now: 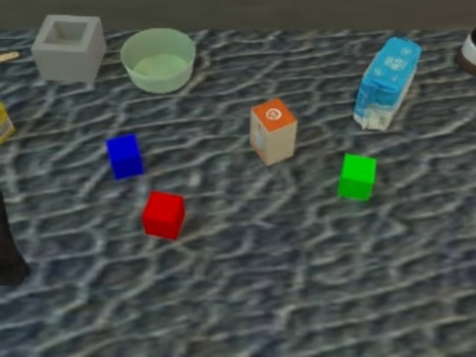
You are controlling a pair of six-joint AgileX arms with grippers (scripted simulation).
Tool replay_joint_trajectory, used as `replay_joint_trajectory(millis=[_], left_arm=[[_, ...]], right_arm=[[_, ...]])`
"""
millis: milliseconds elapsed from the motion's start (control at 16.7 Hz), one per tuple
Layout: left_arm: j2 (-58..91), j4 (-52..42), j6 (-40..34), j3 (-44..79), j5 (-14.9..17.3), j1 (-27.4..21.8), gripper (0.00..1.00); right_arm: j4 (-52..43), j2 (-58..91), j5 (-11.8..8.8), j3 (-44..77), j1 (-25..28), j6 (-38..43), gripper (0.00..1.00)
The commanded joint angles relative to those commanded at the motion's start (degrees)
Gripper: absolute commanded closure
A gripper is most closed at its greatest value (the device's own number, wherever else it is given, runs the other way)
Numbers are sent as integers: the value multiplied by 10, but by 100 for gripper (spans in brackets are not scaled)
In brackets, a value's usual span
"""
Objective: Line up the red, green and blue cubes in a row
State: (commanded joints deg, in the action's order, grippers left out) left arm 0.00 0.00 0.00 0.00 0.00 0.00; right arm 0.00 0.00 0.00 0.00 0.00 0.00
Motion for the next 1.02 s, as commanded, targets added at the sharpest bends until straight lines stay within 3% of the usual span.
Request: replay_joint_trajectory(millis=[240,480,1020], left_arm=[[18,-12,-2,17,1,-6,0],[126,-81,-16,118,3,-36,0],[641,-351,-67,491,2,-141,0]], right_arm=[[0,0,0,0,0,0,0],[0,0,0,0,0,0,0],[0,0,0,0,0,0,0]])
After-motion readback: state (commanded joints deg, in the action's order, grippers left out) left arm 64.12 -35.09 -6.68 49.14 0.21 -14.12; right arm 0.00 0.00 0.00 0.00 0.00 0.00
